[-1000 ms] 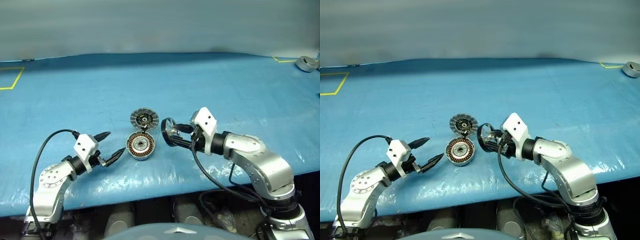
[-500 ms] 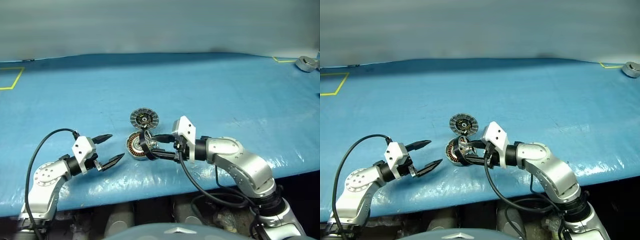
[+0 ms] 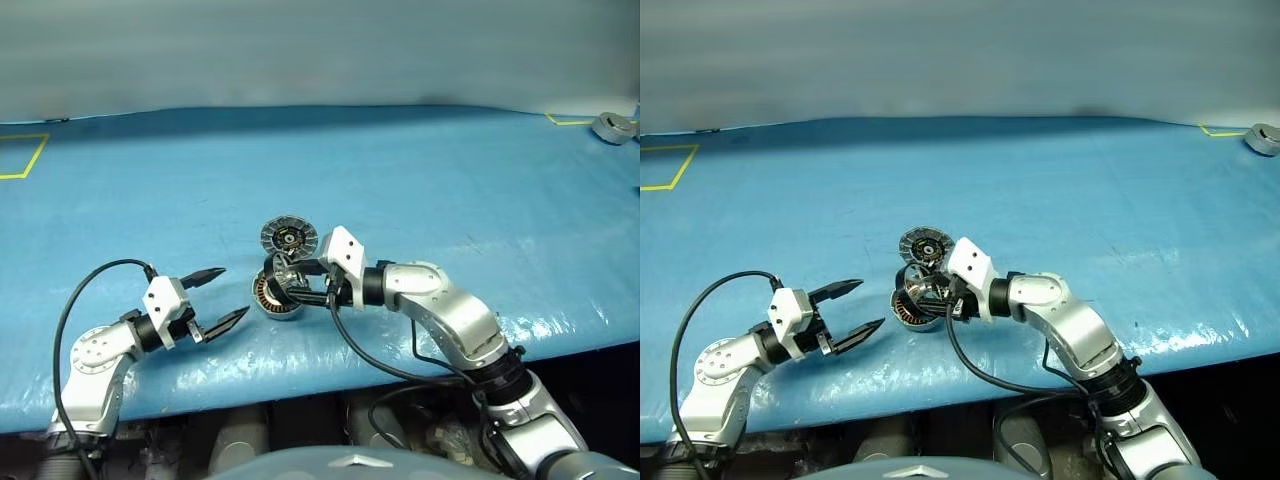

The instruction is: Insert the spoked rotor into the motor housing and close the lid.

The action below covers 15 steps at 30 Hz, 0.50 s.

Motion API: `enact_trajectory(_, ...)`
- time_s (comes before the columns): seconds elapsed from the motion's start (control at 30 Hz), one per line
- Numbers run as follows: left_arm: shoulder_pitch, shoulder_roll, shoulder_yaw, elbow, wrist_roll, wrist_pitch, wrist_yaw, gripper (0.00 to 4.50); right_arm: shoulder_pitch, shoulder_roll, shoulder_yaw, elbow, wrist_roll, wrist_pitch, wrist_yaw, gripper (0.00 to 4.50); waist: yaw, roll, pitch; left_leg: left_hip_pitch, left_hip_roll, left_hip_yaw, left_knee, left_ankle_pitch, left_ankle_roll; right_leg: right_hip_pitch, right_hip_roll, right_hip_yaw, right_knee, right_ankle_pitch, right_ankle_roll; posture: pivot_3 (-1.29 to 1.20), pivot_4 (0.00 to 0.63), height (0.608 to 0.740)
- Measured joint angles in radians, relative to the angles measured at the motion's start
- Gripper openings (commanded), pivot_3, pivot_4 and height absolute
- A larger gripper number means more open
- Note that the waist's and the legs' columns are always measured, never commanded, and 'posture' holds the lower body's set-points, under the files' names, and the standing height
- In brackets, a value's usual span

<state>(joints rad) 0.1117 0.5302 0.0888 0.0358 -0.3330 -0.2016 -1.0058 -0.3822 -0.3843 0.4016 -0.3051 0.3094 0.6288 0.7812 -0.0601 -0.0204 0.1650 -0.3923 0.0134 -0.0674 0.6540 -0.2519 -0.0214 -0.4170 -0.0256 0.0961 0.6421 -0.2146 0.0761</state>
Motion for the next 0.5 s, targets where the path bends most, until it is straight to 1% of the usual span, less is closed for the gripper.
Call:
enact_trajectory(0.13,0.000,-0.013,-0.001,0.002,0.000,-0.013,0.002,4.50,-0.025,-0.003,0.025,0.018,-0.036,-0.018,0.006,1.85,0.000,0.000,0.000,0.000,0.000,0.000,0.000,0.000,0.000,0.000,0.000,0.000,0.000,0.000,0.000,0.00,0.150,0.740)
enact_trajectory(0.5,0.021,-0.014,0.000,0.002,0.000,-0.023,0.014,4.50,-0.028,-0.019,0.061,0.035,-0.117,-0.055,0.022,1.85,0.000,0.000,0.000,0.000,0.000,0.000,0.000,0.000,0.000,0.000,0.000,0.000,0.000,0.000,0.000,0.00,0.150,0.740)
